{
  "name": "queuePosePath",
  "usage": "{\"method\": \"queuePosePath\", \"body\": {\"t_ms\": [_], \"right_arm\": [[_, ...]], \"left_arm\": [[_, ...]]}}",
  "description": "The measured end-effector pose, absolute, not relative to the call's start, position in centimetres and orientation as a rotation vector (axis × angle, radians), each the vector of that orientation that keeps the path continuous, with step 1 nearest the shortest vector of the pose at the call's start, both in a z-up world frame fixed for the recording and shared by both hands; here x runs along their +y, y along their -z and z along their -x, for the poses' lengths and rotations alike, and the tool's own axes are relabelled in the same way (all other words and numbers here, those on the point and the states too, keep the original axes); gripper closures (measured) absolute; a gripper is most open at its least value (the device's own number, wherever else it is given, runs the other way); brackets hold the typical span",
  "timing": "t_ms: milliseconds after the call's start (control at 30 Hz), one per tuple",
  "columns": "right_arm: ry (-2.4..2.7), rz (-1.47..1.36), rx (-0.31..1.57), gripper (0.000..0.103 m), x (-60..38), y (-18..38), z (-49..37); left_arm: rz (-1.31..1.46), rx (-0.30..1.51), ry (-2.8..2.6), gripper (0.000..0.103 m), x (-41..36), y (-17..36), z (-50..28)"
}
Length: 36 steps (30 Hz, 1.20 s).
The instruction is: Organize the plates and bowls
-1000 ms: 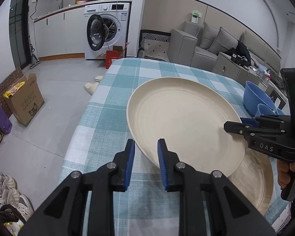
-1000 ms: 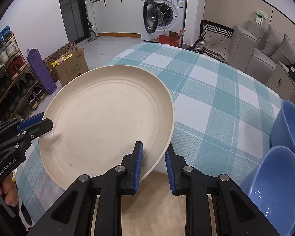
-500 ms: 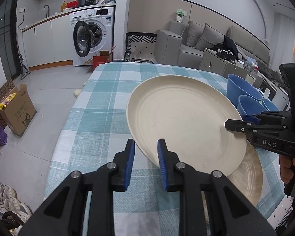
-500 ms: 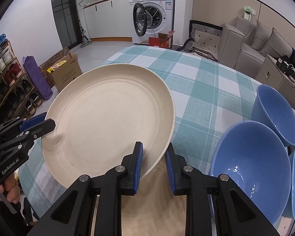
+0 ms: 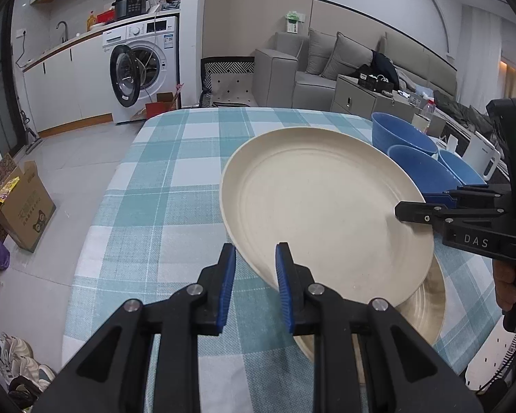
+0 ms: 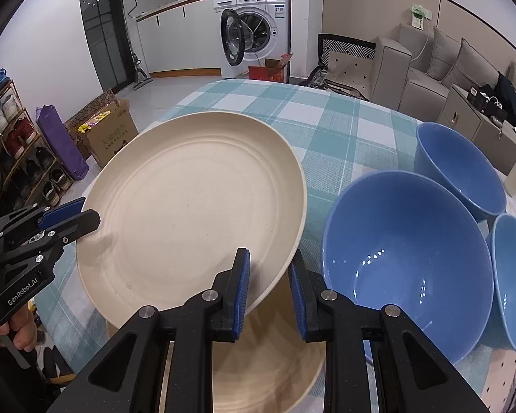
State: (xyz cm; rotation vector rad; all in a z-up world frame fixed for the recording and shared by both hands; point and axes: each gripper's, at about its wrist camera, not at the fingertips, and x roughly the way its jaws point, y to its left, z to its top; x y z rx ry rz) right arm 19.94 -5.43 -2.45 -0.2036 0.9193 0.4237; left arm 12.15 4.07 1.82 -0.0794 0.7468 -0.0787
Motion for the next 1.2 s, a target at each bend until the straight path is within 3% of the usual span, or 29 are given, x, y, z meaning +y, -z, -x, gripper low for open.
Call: {"method": "queuePosePath", "body": {"t_ms": [1200], "right_arm": [[-0.340,0.247,0.929,0.079,-8.0,4.9,-11.9]], "left_arm": [[-0.024,0.829,0.138,0.081,0.3,1.1,-8.7]]}}
